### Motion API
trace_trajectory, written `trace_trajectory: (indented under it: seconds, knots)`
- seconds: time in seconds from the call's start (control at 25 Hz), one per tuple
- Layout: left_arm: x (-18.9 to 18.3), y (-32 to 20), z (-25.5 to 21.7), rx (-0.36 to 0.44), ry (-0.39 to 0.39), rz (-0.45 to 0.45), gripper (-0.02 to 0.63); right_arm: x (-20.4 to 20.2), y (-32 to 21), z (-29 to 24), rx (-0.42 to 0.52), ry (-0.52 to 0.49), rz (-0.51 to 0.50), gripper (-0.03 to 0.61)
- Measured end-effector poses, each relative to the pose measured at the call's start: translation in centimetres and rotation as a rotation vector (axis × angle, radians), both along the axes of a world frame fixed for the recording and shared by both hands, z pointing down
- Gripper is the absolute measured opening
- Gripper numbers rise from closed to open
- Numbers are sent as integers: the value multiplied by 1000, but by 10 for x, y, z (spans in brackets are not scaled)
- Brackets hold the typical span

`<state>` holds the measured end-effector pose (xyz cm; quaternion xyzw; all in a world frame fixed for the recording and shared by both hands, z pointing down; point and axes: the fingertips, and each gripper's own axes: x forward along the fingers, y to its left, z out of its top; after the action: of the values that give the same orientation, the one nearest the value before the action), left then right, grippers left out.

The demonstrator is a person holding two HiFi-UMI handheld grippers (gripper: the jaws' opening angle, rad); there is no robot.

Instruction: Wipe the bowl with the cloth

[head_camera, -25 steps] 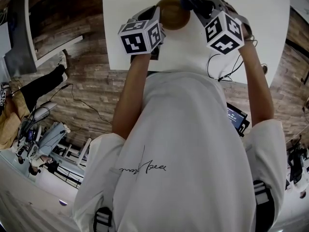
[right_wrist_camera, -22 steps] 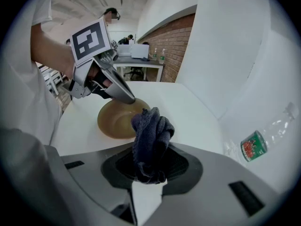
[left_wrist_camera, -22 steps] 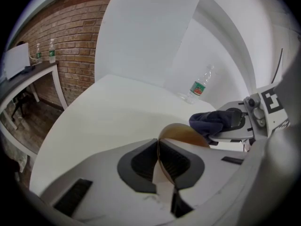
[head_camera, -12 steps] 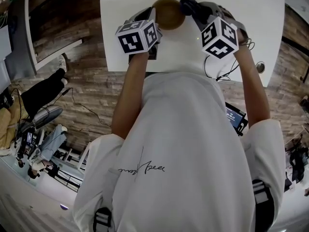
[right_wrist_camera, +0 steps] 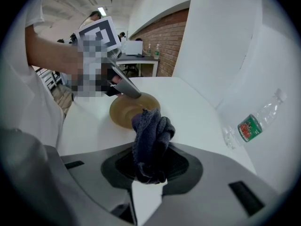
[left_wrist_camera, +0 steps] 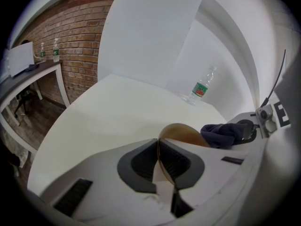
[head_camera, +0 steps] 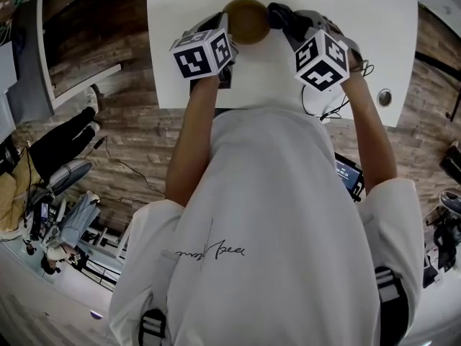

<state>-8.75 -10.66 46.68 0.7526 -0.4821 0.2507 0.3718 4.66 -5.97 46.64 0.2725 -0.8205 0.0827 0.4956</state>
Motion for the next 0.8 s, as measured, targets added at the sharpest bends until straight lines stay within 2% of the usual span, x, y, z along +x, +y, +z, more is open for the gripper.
trace_trajectory:
  seconds: [0.28, 0.8]
  knots:
    - [-2, 2, 2, -12, -13, -14, 15, 0, 11, -1, -22, 2, 31, 92]
    - [-3, 0, -1, -11, -11, -33, 14, -1, 32, -3, -68, -1, 25, 91]
